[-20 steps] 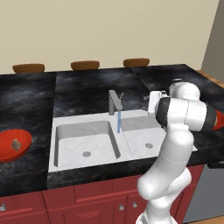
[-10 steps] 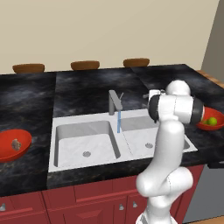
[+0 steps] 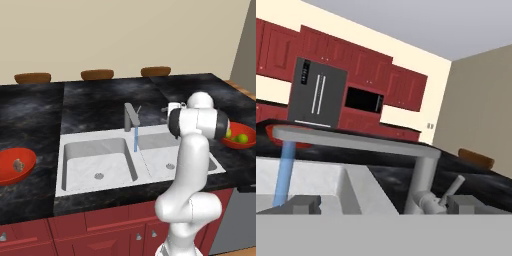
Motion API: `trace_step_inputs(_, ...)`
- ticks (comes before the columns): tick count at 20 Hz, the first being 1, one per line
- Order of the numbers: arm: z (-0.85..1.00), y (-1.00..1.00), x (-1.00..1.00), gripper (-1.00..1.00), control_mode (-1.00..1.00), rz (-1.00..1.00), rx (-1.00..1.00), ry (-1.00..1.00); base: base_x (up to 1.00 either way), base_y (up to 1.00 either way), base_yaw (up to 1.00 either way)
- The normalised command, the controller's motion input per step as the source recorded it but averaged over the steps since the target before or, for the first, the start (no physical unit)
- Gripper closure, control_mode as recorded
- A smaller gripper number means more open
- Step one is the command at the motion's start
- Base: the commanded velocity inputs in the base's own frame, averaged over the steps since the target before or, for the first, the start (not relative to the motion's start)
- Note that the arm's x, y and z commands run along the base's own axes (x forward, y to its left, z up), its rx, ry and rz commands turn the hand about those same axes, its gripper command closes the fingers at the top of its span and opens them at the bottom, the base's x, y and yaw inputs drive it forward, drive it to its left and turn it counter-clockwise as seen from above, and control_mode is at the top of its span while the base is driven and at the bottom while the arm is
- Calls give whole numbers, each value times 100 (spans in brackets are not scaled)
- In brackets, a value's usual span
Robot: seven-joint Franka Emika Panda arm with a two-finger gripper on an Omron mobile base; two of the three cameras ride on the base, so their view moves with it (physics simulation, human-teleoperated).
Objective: Pick the pears from the sink and place them in one bowl. Place the mushroom in the other bowl. Then turn off the sink faucet.
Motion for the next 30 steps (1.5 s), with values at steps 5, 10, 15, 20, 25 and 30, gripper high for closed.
trace_step_inputs(5,-6,30,29,-100,-100,-8,0,2,0,0,0)
trace_step_inputs(10,-6,28,28,-100,-100,-8,0,4,0,0,0)
trace_step_inputs(15,-9,19,33,-100,-100,-5,0,5,0,0,0)
trace_step_inputs(20,-18,4,44,-100,-100,0,0,3,0,0,0)
trace_step_inputs(25,-31,0,47,-100,-100,0,0,2,0,0,0)
trace_step_inputs(30,-20,0,45,-100,-100,0,0,0,0,0,0)
